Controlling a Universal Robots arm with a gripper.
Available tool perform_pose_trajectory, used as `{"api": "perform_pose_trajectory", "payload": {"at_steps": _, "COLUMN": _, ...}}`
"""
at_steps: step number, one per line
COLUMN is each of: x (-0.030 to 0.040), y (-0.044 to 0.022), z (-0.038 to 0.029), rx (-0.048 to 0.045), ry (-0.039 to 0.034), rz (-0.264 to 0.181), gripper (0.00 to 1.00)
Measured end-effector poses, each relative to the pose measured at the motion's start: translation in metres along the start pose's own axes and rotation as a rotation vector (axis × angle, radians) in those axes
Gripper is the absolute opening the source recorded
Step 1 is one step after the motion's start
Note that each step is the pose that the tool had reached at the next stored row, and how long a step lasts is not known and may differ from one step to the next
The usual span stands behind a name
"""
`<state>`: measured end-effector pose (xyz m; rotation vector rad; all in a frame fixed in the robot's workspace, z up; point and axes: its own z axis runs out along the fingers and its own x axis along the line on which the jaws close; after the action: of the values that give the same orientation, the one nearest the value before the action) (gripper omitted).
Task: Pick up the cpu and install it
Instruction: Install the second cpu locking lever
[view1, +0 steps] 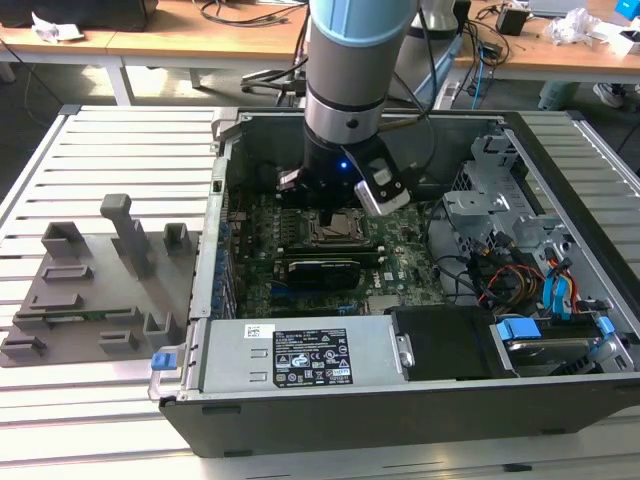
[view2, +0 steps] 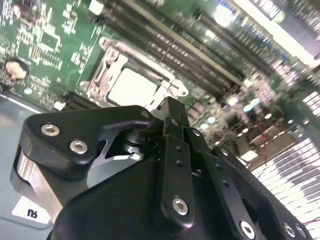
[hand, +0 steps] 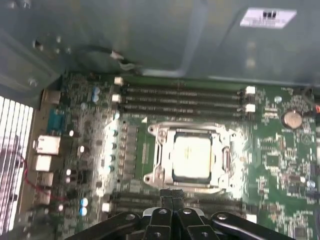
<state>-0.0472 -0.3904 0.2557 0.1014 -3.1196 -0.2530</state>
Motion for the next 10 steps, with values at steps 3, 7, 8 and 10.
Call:
{"api": "perform_pose_trajectory", "payload": {"at_steps": 3, "x": 0.0006, "y": -0.0099, "z": -0.0016, "rx": 0.0, "ry": 0.0, "rz": 0.0, "gripper": 0.11}}
{"api": "perform_pose_trajectory", "payload": {"at_steps": 7, "x": 0.0007, "y": -0.0109, "z": -0.0016, "rx": -0.0024, "ry": -0.0003, "rz": 0.0, "gripper": 0.11}}
{"api": "perform_pose_trajectory", "payload": {"at_steps": 8, "x": 0.0007, "y": -0.0122, "z": 0.0, "rx": -0.0172, "ry": -0.001, "rz": 0.0, "gripper": 0.11}}
{"api": "perform_pose_trajectory", "payload": {"at_steps": 10, "x": 0.0008, "y": -0.0131, "z": 0.0051, "rx": -0.024, "ry": -0.0017, "rz": 0.0, "gripper": 0.11}}
